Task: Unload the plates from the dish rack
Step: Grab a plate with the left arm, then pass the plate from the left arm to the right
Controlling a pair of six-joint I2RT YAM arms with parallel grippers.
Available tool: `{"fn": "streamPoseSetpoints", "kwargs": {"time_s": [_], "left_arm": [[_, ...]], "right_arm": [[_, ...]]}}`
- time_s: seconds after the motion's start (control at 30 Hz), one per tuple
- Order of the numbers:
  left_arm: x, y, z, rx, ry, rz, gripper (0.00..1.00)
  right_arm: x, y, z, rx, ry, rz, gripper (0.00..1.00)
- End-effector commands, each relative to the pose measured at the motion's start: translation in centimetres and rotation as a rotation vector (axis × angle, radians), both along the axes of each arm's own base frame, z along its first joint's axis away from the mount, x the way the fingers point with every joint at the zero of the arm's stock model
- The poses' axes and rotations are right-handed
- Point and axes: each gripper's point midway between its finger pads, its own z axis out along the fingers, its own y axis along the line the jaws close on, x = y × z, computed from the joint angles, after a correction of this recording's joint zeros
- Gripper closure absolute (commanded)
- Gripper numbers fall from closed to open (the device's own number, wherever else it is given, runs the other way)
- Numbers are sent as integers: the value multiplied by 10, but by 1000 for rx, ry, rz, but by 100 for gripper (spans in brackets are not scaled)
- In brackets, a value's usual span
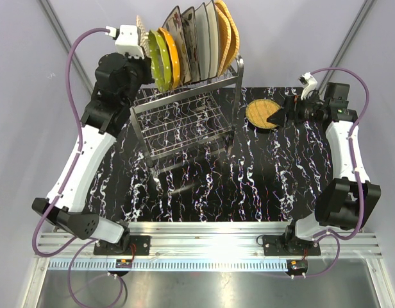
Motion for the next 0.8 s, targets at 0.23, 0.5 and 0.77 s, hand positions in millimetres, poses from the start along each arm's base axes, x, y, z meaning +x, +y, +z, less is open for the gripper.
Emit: {"fn": "streamPoseSetpoints", "kwargs": {"time_s": [0.23, 0.5, 0.77], "left_arm": [[-36, 17, 80, -10, -242, 2, 100], [-71, 19, 95, 118, -347, -43, 100], [-114, 12, 95, 330, -449, -84, 100]], "right_arm": [[-6, 8, 43, 14, -105, 35, 0], [-11, 13, 52, 31, -119, 60, 0], [-23, 25, 71, 60, -159, 149, 0]]}}
